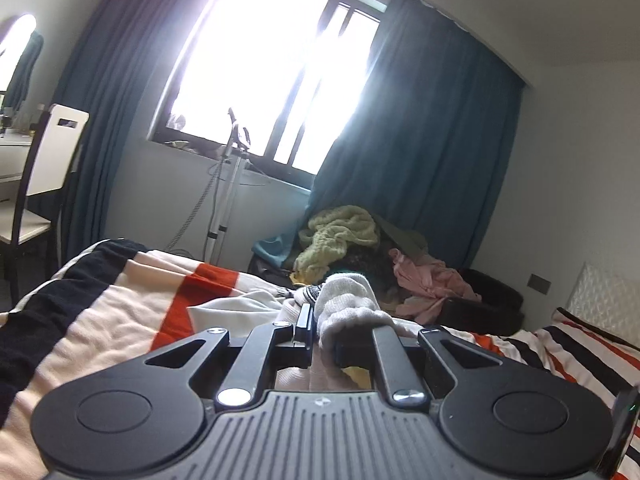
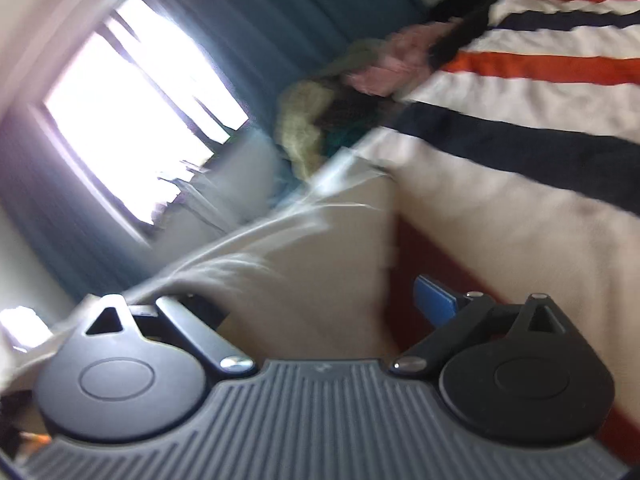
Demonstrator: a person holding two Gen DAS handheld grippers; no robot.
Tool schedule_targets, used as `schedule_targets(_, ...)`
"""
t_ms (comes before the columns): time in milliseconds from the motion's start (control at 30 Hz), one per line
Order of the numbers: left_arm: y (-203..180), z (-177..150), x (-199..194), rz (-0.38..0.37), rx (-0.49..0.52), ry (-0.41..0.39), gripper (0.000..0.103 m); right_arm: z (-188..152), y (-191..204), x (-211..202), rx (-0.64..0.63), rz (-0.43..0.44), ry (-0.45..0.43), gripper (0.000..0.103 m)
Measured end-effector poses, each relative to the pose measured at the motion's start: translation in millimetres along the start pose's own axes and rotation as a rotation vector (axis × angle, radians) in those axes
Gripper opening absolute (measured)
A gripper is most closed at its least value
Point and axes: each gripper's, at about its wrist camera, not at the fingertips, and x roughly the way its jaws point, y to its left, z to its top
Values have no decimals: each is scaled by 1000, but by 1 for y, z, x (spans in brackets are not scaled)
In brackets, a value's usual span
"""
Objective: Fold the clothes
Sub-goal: 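Grasp the other ribbed cuff with the right gripper while the left gripper holds its cuff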
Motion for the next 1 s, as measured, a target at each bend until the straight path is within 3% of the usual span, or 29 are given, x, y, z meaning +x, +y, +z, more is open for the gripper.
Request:
schedule_targets(133, 12, -2, 7, 25, -4, 23, 10, -25, -14, 22, -99, -160, 174, 96)
schedule_targets(167, 14, -4, 9, 34, -6, 30, 10, -31, -14, 22, -134, -163, 200, 92)
schedule_targets(233, 19, -6, 11, 45, -10, 41, 10, -37, -7, 13, -213, -162, 198, 69)
schedule_targets(267, 21, -7, 12, 51, -14, 46, 10, -37, -2, 7, -251, -168, 188, 63)
schedule_targets(333, 24, -7, 12, 63, -22, 52, 10, -35, 2, -7, -290, -164, 178, 33)
schedule_targets(400, 26, -6, 8, 74, -28, 55, 10, -31, 3, -19, -292, -124, 176, 17)
schedule_targets(500, 31, 0, -2, 86, -48, 64, 10, -28, 12, -39, -309, -70, 144, 11)
schedule_targets(667, 49, 11, -20, 107, -25, 115, 10, -31, 40, -79, -401, 32, 73, 11)
schedule_targets(833, 74, 8, -21, 141, 48, 244, 10, -61, 48, -89, -443, 58, 185, 11)
schedule_targets(1000, 111, -26, -13, 181, 61, 408, 10, -86, 48, -78, -508, -9, 305, 12)
